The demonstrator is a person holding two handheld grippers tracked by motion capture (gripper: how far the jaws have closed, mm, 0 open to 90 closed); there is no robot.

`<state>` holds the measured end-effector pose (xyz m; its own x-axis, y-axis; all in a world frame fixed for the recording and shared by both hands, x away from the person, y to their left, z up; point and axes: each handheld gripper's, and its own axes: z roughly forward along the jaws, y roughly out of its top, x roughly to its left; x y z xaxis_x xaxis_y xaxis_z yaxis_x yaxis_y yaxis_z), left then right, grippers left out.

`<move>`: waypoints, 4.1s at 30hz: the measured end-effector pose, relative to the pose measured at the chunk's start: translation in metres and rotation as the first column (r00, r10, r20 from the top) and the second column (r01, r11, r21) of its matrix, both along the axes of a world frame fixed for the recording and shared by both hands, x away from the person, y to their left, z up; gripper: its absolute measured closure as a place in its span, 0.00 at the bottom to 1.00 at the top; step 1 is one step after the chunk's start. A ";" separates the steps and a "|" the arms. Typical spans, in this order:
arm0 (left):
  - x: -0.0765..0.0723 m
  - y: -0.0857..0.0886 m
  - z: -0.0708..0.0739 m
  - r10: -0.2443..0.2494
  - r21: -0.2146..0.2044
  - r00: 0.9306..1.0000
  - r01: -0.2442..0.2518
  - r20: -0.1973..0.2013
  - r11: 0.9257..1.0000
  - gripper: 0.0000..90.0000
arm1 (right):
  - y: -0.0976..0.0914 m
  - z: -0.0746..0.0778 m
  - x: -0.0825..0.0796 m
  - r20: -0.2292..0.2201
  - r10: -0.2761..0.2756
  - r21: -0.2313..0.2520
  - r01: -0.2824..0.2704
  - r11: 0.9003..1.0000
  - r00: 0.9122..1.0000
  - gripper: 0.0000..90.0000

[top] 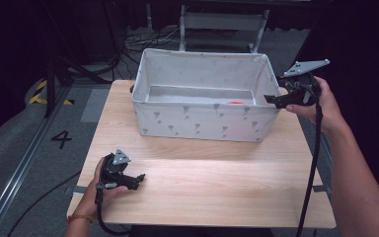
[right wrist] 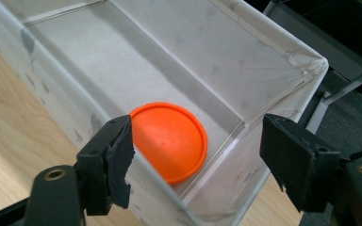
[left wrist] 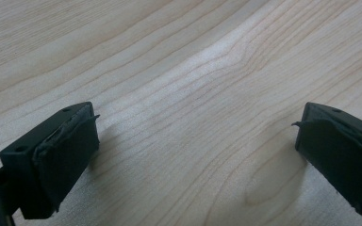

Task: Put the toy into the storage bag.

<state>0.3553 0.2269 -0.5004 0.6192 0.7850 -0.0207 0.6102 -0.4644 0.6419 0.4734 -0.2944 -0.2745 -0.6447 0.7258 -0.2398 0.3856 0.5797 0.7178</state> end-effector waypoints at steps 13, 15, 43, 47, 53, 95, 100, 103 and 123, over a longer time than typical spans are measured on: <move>0.000 0.000 0.000 0.000 0.000 1.000 0.000 0.002 1.000 0.01 | -0.013 0.002 -0.033 0.031 0.023 0.001 -0.023 1.000 0.999 0.26; 0.000 0.000 0.000 0.000 0.000 1.000 0.000 0.000 1.000 0.00 | -0.014 0.002 -0.038 0.050 0.023 0.005 -0.023 1.000 0.999 0.26; 0.000 0.000 0.000 0.004 0.000 1.000 -0.004 0.003 1.000 0.01 | -0.023 -0.054 -0.084 0.042 0.032 -0.072 -0.029 0.997 0.999 0.22; 0.000 0.000 0.000 0.004 0.000 1.000 -0.004 0.003 1.000 0.01 | -0.025 -0.067 -0.086 0.027 0.037 -0.103 -0.034 0.994 0.999 0.21; 0.000 0.000 0.000 0.004 0.000 1.000 -0.004 0.003 1.000 0.01 | -0.028 -0.089 -0.090 -0.004 0.018 -0.138 -0.018 0.990 1.000 0.21; -0.002 -0.001 0.000 0.021 -0.001 1.000 -0.021 0.000 1.000 0.01 | -0.091 -0.211 -0.156 -0.146 -0.002 0.027 0.005 1.000 0.989 0.19; -0.002 -0.001 0.000 0.021 -0.001 1.000 -0.021 0.001 1.000 0.01 | -0.098 -0.225 -0.164 -0.149 -0.012 0.097 0.027 0.995 0.989 0.19; -0.002 -0.001 0.000 0.022 -0.001 1.000 -0.022 0.001 1.000 0.01 | -0.104 -0.231 -0.165 -0.173 -0.038 0.171 0.068 0.983 0.984 0.17; -0.004 -0.002 0.000 0.045 0.002 0.999 -0.045 0.003 0.999 0.01 | -0.106 -0.232 -0.163 -0.196 -0.059 0.178 0.095 0.979 0.979 0.14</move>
